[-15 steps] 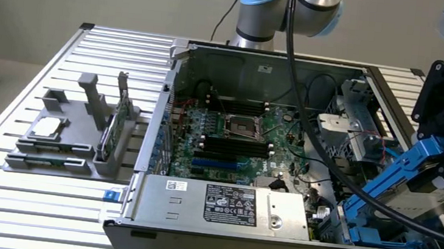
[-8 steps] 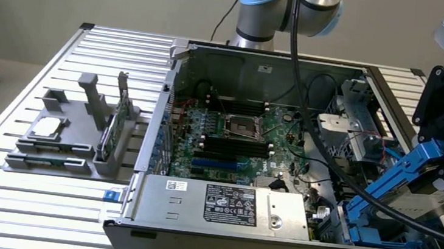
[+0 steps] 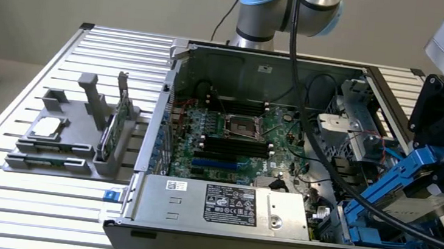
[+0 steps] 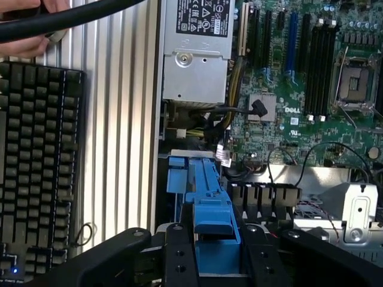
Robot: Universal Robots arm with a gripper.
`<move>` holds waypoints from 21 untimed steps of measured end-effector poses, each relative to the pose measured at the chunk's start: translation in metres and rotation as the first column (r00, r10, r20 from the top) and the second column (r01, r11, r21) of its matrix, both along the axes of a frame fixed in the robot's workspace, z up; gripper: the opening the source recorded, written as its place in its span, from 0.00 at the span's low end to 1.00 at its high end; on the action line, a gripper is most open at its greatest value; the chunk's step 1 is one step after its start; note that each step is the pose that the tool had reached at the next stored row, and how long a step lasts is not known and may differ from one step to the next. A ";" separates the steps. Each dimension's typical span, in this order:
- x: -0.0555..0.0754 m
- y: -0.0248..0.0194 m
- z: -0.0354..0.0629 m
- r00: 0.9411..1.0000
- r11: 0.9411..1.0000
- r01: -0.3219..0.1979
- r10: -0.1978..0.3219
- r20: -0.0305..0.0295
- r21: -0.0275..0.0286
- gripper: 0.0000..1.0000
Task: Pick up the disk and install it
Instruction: 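Insert the disk into the insertion slot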
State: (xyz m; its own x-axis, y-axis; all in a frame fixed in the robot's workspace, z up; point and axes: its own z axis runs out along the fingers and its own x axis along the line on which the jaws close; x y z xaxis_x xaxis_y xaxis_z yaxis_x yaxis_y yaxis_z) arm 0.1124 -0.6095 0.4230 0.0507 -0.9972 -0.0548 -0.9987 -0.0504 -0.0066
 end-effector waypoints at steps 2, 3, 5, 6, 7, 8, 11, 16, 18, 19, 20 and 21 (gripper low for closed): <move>0.000 0.0000 -0.0018 1.000 1.000 0.000 0.000 0.000 0.000 0.33; 0.001 0.0000 -0.0027 1.000 1.000 0.000 0.000 0.000 0.000 0.33; 0.001 0.0000 -0.0049 1.000 1.000 0.000 0.000 0.000 0.000 0.33; 0.001 0.0000 -0.0061 1.000 1.000 0.000 0.000 0.000 0.000 0.33; 0.001 0.0001 -0.0072 1.000 1.000 0.000 0.000 0.000 0.000 0.33; 0.001 0.0003 -0.0083 1.000 1.000 0.000 0.000 0.000 0.000 0.33; 0.001 0.0013 -0.0109 1.000 1.000 0.000 0.000 0.000 0.000 0.33; 0.001 0.0031 -0.0154 1.000 1.000 0.000 0.000 0.000 0.000 0.33; 0.001 0.0039 -0.0171 1.000 1.000 0.000 0.000 0.000 0.000 0.33; 0.001 0.0043 -0.0180 1.000 1.000 0.000 0.000 0.000 0.000 0.33; 0.001 0.0047 -0.0190 1.000 1.000 0.000 0.000 0.000 0.000 0.33; 0.001 0.0052 -0.0201 1.000 1.000 0.000 0.000 0.000 0.001 0.33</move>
State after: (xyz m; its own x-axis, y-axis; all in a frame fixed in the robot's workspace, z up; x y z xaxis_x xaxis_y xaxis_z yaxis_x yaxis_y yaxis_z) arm 0.1130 -0.6044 0.4030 0.0507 -0.9972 -0.0556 -0.9987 -0.0504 -0.0066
